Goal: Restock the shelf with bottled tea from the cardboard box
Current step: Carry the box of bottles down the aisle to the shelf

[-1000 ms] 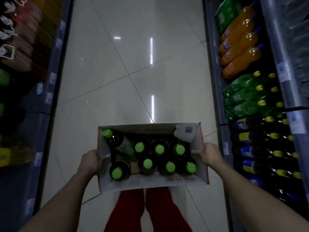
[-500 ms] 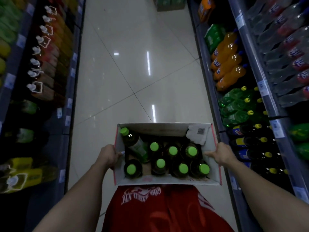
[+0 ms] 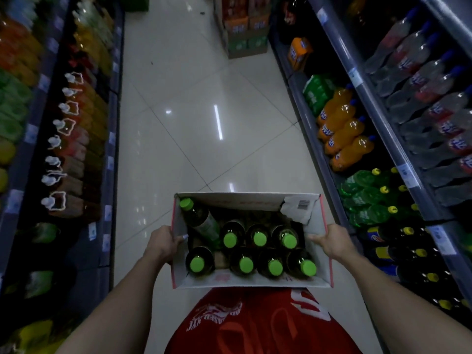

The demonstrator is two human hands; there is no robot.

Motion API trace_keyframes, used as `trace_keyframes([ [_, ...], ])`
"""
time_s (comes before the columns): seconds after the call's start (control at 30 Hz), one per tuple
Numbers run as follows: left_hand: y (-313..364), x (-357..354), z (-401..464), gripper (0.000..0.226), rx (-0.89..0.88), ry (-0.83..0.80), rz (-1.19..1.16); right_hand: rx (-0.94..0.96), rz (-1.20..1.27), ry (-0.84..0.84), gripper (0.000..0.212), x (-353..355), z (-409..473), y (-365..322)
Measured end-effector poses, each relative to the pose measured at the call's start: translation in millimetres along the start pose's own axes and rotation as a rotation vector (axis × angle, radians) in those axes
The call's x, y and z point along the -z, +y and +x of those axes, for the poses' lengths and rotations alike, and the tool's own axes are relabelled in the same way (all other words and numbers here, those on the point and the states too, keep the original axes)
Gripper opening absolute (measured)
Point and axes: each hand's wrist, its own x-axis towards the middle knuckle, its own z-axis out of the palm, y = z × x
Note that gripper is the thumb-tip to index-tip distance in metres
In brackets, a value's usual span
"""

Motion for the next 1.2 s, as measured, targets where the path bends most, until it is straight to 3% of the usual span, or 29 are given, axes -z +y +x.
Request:
trace_keyframes([
  [0.13,25,27,51,0.036,0.012,0.027,0.007,0.018,-0.004,-0.023,0.03,12,48,-53],
  [0.47,138,132,193,0.04,0.014,0.079,0.008,0.106,-0.043,-0.014,0.042,87,195,-218],
  [0.83,261,200,322,0.041,0.006,-0.067,0.026,0.001,0.0,-0.053,0.031,150,308,-317],
  [1.2,432,303,509,0.039,-0.262,-0.076,0.331,-0.101,0.142,0.084,0.04,223,403,-441],
])
